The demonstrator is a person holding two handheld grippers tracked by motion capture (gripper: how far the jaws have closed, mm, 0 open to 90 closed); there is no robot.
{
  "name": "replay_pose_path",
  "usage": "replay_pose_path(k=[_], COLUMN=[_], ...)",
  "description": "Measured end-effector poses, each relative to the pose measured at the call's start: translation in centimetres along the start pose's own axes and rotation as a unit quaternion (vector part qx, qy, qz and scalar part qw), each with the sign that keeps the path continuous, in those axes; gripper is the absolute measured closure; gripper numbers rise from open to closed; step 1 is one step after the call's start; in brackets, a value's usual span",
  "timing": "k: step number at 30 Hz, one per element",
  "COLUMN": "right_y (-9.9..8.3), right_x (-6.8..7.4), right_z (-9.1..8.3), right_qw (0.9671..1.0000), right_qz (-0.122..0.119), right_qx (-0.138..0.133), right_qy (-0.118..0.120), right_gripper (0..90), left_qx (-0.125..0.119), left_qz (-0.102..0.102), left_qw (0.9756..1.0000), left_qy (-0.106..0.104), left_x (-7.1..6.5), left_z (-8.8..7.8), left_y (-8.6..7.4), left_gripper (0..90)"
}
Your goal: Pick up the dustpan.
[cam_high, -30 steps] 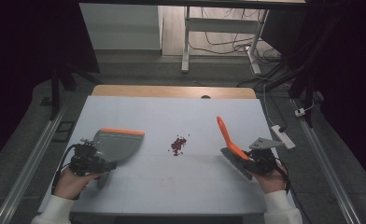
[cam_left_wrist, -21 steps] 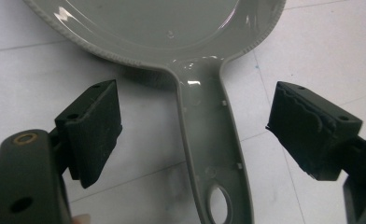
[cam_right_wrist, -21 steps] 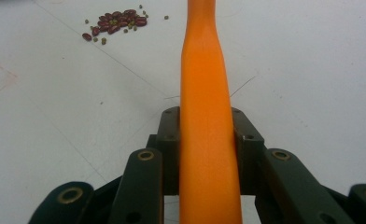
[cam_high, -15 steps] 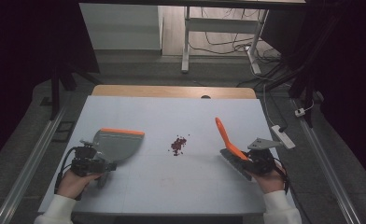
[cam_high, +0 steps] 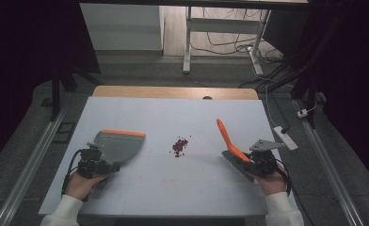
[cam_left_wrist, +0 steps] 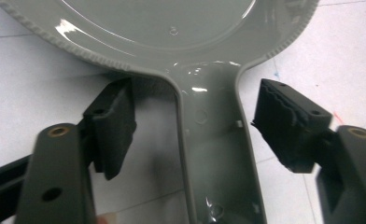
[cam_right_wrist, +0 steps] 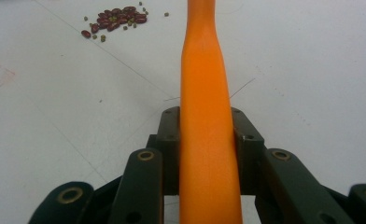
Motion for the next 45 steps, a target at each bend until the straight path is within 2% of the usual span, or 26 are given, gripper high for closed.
replay_pose_path(k=[7,12,24,32,37,40,45], right_y=[-0.1,-0.1,-0.2,-0.2,-0.2,-0.1,-0.1], right_x=[-0.1,-0.1,-0.2,-0.3,-0.4,-0.4,-0.5], right_z=[0.0,0.0,0.1,0.1,0.1,-0.5,-0.7], right_qw=[1.0000,1.0000,1.0000,1.0000,1.0000,0.9998,0.9998], right_qz=[0.000,0.001,0.001,0.001,0.001,0.009,0.015], right_qx=[0.000,0.000,0.002,0.003,0.002,-0.013,-0.013], right_qy=[0.000,0.000,0.001,0.001,0.001,0.011,0.003], right_gripper=[70.2,70.2,70.2,70.2,70.2,70.2,70.2], left_qx=[-0.006,-0.013,-0.020,-0.025,-0.029,-0.032,-0.037], left_qz=[-0.005,-0.010,-0.011,-0.008,0.000,0.004,0.011], left_qw=[0.9998,0.9996,0.9996,0.9996,0.9996,0.9995,0.9992], left_qy=[0.020,0.024,0.017,0.010,0.003,0.000,-0.005], left_x=[-0.3,-0.5,-0.3,0.0,0.3,0.4,0.6], left_z=[0.2,0.3,0.4,0.3,0.3,0.2,0.1], left_y=[0.2,0.3,0.4,0.3,0.2,0.1,0.1], left_gripper=[40.2,46.8,60.3,61.2,61.2,61.2,61.2])
Point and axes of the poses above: each handheld gripper's, and its own axes: z roughly forward along the jaws, y roughly out of its top, x roughly to its left, the point moved 3 cm from there along z, roughly forward along the jaws, and after that the axes turned 15 degrees about x, right-handed, at the moved point
